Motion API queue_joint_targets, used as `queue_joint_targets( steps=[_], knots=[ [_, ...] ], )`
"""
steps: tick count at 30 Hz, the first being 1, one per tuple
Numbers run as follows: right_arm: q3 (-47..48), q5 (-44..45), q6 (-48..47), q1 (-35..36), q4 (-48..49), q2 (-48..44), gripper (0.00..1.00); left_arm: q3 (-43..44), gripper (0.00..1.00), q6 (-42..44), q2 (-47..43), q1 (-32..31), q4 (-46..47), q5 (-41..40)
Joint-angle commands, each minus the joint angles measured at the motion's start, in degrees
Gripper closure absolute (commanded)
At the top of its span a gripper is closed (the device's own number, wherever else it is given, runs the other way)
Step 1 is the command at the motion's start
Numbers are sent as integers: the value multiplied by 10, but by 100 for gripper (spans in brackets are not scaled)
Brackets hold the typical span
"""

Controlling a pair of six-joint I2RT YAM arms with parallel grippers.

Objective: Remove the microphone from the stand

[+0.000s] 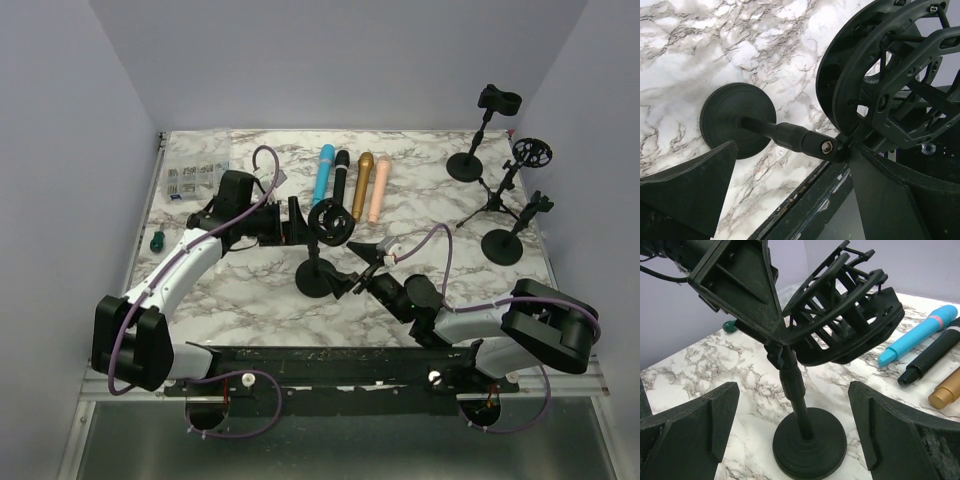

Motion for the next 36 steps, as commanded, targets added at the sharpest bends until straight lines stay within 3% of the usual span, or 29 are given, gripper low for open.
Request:
queue_joint_targets(
  steps=[1,8,14,18,23,27,29,36],
  knots=[
    [-2,-5,9,-2,-5,-4,0,26,12,33,-11,4,-62,-76],
    [18,-6,17,-1,-17,36,0,142,2,65,-67,4,-121,-98],
    [38,11,32,0,-26,80,0,241,2,94,-78,5,-157,-152],
    [59,41,59,3,-42,110,1,211,2,110,-110,5,-122,-205],
    [109,147,81,29,-100,153,16,132,4,126,-158,6,-88,-278],
    [131,237,75,43,-65,186,20,84,4,119,-219,5,-40,-263],
    [148,261,71,46,-64,198,27,78,5,118,-233,4,-30,-259],
    [185,258,48,59,-44,235,46,81,5,115,-227,4,-37,-258]
  ],
)
